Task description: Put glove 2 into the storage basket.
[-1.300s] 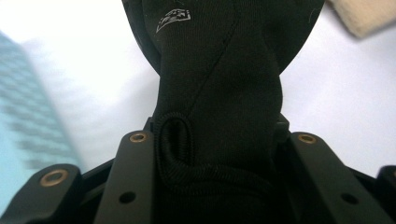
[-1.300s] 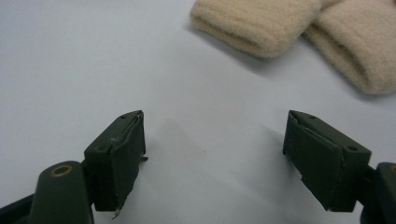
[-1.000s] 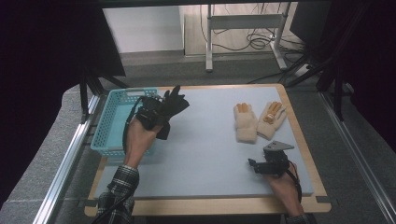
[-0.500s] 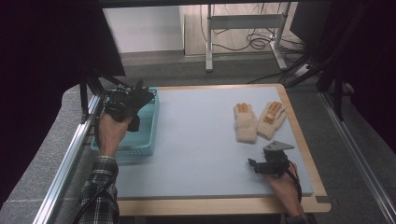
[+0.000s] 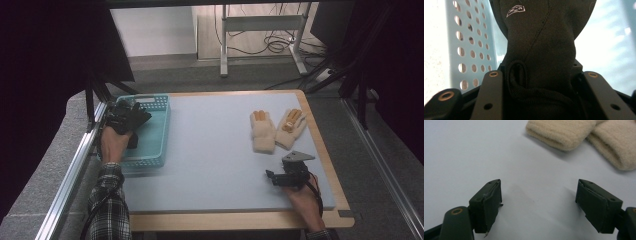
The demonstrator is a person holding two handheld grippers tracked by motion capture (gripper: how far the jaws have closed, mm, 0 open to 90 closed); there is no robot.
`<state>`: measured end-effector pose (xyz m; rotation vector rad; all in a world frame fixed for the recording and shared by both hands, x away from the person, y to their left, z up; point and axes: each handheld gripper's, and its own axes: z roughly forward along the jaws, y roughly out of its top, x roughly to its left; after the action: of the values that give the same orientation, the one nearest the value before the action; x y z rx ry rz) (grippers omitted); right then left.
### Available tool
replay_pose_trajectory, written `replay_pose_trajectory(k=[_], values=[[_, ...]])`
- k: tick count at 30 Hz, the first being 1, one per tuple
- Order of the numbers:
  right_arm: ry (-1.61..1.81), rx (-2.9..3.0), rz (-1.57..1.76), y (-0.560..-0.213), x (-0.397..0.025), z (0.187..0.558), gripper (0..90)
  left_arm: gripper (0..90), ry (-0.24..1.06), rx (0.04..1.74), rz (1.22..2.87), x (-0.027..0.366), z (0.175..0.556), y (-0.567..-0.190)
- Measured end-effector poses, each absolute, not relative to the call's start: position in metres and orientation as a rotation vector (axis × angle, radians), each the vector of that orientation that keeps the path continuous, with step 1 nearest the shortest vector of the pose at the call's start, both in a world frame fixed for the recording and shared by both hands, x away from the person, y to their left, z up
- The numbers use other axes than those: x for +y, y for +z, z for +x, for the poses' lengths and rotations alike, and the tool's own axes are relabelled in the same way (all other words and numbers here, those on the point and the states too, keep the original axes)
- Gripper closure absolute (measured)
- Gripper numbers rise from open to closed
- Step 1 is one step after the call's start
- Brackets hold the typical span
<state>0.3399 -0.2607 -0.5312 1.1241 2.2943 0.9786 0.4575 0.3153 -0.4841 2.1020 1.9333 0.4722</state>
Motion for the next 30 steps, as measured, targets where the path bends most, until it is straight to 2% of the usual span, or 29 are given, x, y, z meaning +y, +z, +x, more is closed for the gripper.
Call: replay_pose_trajectory(k=[4,7,9,10,11,15,21,30], values=[[0.979,2.294,1.124,-0.531,-0.261,0.340,20.5,53.6,0.497,1.978,2.168,0.318,0.462,-0.497],[0.978,2.295,1.122,-0.531,-0.261,0.340,20.5,47.6,0.524,1.987,2.205,0.321,0.463,-0.501],[0.979,2.294,1.124,-0.531,-0.261,0.340,20.5,37.2,0.547,1.985,2.218,0.321,0.464,-0.501],[0.979,2.294,1.124,-0.531,-0.261,0.340,20.4,28.0,0.544,1.975,2.234,0.321,0.464,-0.501],[0.979,2.294,1.124,-0.531,-0.261,0.340,20.4,28.0,0.524,1.964,2.241,0.321,0.464,-0.501],[0.979,2.294,1.123,-0.531,-0.261,0.340,20.4,9.8,0.486,1.909,2.260,0.319,0.460,-0.493],[0.978,2.294,1.124,-0.531,-0.261,0.340,20.5,4.6,0.428,1.836,2.184,0.328,0.447,-0.473],[0.976,2.294,1.123,-0.531,-0.261,0.340,20.5,3.6,0.395,1.675,2.016,0.327,0.427,-0.448]])
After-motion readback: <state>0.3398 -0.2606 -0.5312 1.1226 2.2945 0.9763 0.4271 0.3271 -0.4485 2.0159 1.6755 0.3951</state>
